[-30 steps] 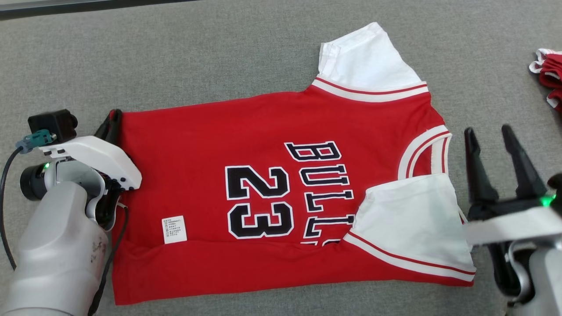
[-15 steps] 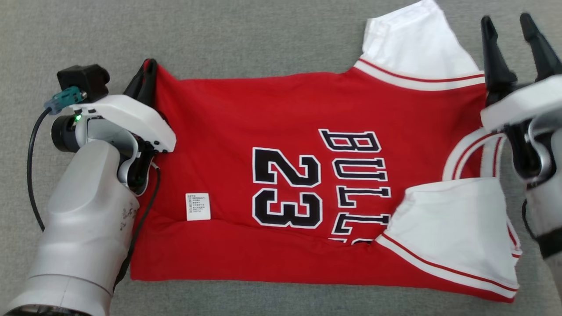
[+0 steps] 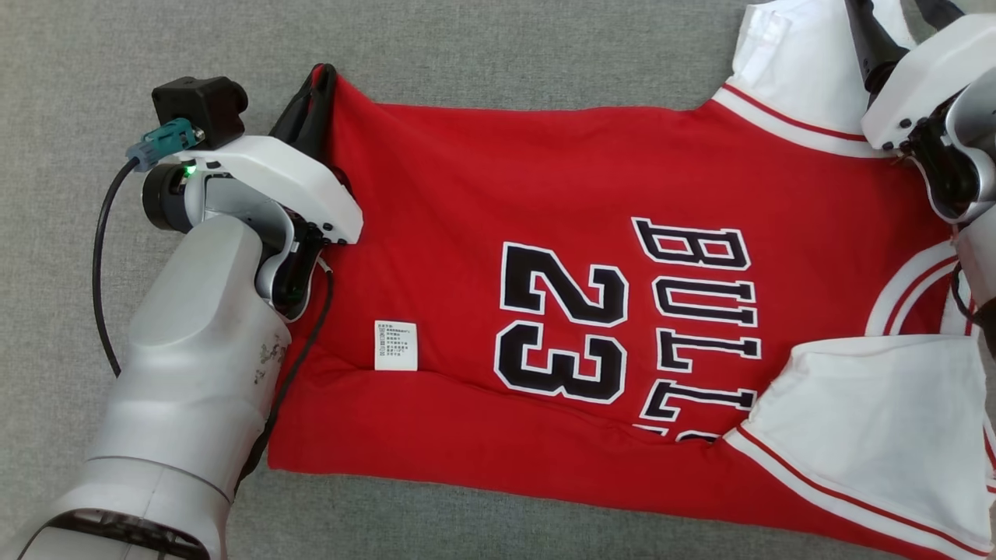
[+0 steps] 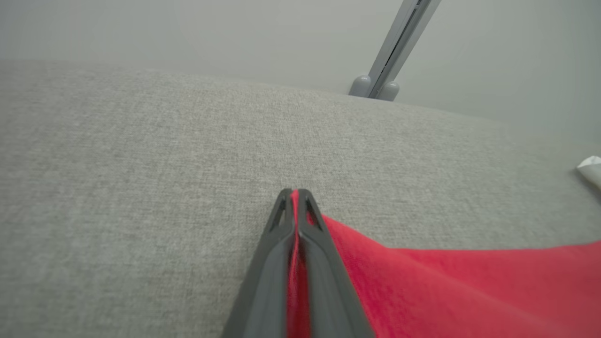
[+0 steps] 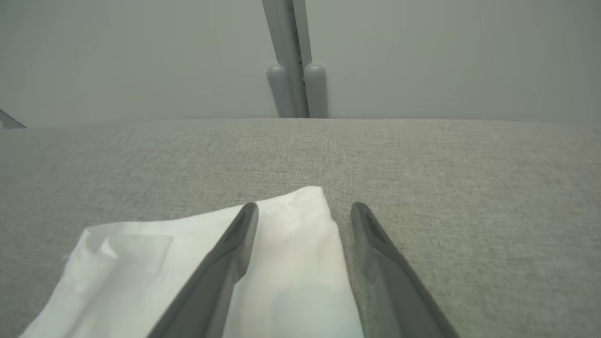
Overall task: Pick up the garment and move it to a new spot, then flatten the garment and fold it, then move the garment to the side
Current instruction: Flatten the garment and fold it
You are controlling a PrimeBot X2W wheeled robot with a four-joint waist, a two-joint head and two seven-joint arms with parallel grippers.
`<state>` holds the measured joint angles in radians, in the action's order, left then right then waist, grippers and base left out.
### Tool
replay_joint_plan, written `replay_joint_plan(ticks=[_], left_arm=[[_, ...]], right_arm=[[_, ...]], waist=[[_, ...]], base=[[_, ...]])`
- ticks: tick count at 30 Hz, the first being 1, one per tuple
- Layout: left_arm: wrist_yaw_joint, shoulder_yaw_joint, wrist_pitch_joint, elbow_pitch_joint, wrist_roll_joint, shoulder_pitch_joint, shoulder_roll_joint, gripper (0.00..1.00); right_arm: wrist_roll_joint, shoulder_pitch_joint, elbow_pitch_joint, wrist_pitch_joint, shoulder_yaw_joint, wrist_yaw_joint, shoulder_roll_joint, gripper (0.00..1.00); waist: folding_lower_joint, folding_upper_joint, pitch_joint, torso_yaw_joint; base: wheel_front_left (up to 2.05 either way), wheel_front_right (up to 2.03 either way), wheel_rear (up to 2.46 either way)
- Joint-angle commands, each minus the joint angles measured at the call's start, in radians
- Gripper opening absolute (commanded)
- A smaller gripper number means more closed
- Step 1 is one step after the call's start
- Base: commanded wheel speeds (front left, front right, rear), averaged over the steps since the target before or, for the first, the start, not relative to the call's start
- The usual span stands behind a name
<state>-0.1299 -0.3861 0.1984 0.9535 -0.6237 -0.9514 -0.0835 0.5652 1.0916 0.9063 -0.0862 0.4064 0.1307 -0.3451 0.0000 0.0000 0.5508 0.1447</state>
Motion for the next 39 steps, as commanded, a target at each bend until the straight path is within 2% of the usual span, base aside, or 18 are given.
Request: replay_joint_plan(ticks=[1,9,10,11,19,24,28,30,39], left_arm=[[0.000,-0.008,0.005,0.003,-0.010,-0.014,-0.001,0.00],[-0.001,-0.053,0.019,0.016,-0.051,-0.026,0.001,0.00],[-0.001,-0.057,0.021,0.018,-0.058,-0.027,-0.001,0.00],[-0.001,-0.061,0.023,0.020,-0.061,-0.027,-0.003,0.00],[0.000,-0.077,0.049,0.011,-0.100,-0.004,-0.043,0.00],[0.000,-0.059,0.064,-0.030,-0.095,0.039,-0.085,0.00],[0.021,-0.037,0.067,-0.113,-0.080,0.111,-0.125,0.00],[0.029,-0.034,0.067,-0.128,-0.078,0.127,-0.132,0.00],[0.082,-0.017,0.053,-0.313,-0.089,0.288,-0.194,0.00]], right_arm=[[0.009,0.021,0.024,-0.022,0.016,0.000,-0.007,1.00],[0.081,0.083,0.131,-0.084,0.072,0.000,0.006,1.00],[0.091,0.085,0.131,-0.074,0.077,0.000,0.010,0.46],[0.101,0.086,0.131,-0.070,0.083,0.000,0.011,0.00],[0.207,0.053,0.030,0.032,0.157,0.000,-0.023,0.00],[0.299,-0.016,-0.088,0.095,0.203,0.000,-0.076,0.00],[0.377,-0.114,-0.228,0.149,0.219,0.000,-0.139,0.00],[0.397,-0.136,-0.253,0.151,0.218,0.000,-0.144,0.00],[0.504,-0.382,-0.509,0.202,0.173,0.000,-0.206,0.00]], waist=[[0.0000,0.0000,0.008,0.007],[0.0000,0.0000,0.020,0.015],[0.0000,0.0000,0.020,0.013],[0.0000,0.0000,0.019,0.013],[0.0000,0.0000,-0.013,-0.011],[0.0000,0.0000,-0.057,-0.037],[0.0000,0.0000,-0.100,-0.061],[0.0000,0.0000,-0.106,-0.066],[0.0000,0.0000,-0.160,-0.109]], base=[[0.00,0.00,0.00],[0.00,0.00,0.00],[0.00,0.00,0.00],[0.00,0.00,0.00],[0.00,0.00,0.00],[0.00,0.00,0.00],[0.00,0.00,0.00],[0.00,0.00,0.00],[0.00,0.00,0.00]])
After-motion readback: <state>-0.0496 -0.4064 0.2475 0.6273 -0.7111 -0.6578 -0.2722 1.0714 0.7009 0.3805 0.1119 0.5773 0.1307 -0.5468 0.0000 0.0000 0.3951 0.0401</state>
